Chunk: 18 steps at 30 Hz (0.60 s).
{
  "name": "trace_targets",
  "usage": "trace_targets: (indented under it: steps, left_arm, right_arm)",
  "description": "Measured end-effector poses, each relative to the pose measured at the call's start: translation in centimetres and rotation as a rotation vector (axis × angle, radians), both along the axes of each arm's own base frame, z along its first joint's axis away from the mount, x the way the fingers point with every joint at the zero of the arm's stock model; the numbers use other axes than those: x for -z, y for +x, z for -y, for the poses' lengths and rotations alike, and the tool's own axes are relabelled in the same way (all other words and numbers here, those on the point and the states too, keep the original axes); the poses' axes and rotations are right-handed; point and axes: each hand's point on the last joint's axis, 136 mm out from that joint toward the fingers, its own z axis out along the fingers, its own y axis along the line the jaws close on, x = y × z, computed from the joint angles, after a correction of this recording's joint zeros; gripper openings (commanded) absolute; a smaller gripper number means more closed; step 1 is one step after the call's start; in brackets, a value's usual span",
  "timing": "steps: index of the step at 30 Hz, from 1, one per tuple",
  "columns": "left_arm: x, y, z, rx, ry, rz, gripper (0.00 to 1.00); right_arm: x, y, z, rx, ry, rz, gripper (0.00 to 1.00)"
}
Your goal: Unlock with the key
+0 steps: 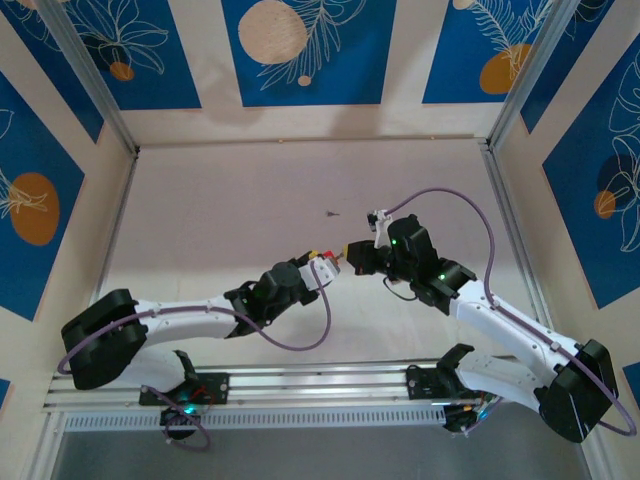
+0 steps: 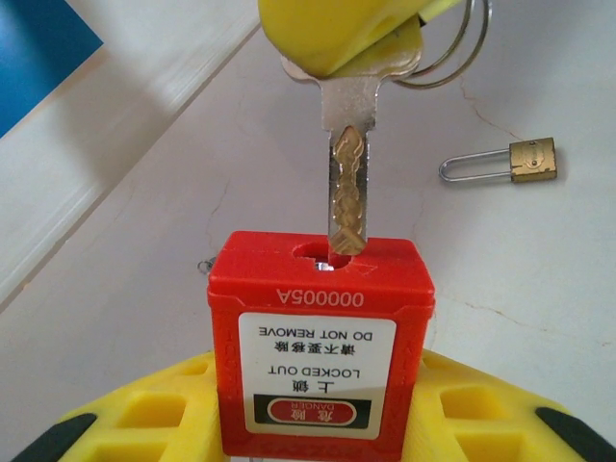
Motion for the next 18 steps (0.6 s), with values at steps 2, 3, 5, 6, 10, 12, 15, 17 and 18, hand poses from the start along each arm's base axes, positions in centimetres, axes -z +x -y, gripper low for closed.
trace_targets:
  steps: [2, 3, 5, 6, 10, 12, 15, 17, 18]
  left_arm:
    - [0.06, -0.01, -0.02, -0.001, 0.001, -0.002, 0.30]
    - [0.07, -0.01, -0.02, -0.001, 0.001, -0.003, 0.30]
    - [0.08, -0.02, -0.02, 0.000, 0.001, -0.003, 0.30]
    - [0.08, -0.02, -0.02, 0.000, 0.001, -0.003, 0.30]
    - [0.19, -0.05, -0.06, 0.000, 0.005, -0.006, 0.30]
    - [0.27, -0.06, -0.09, -0.001, 0.008, -0.009, 0.30]
    - [0.40, -0.13, -0.08, 0.001, 0.008, -0.016, 0.30]
    - [0.43, -0.18, -0.05, 0.003, 0.007, -0.019, 0.30]
    - [0.53, -0.24, -0.04, 0.005, 0.007, -0.024, 0.30]
  right_arm:
    - [0.02, 0.08, -0.09, -0.001, 0.001, 0.001, 0.00]
    - [0.08, 0.10, -0.12, -0.002, 0.001, 0.000, 0.00]
    - [0.09, 0.16, -0.22, -0.004, 0.003, 0.001, 0.00]
    - [0.12, 0.17, -0.26, -0.005, 0.003, 0.000, 0.00]
    - [0.28, 0.21, -0.36, -0.008, 0.002, -0.004, 0.00]
    - [0.37, 0.21, -0.40, -0.009, 0.001, -0.007, 0.00]
    - [0.45, 0.16, -0.45, -0.014, 0.000, -0.010, 0.00]
    - [0.66, 0.10, -0.59, -0.025, -0.005, -0.012, 0.00]
    - [0.80, 0.08, -0.68, -0.032, -0.009, -0.013, 0.00]
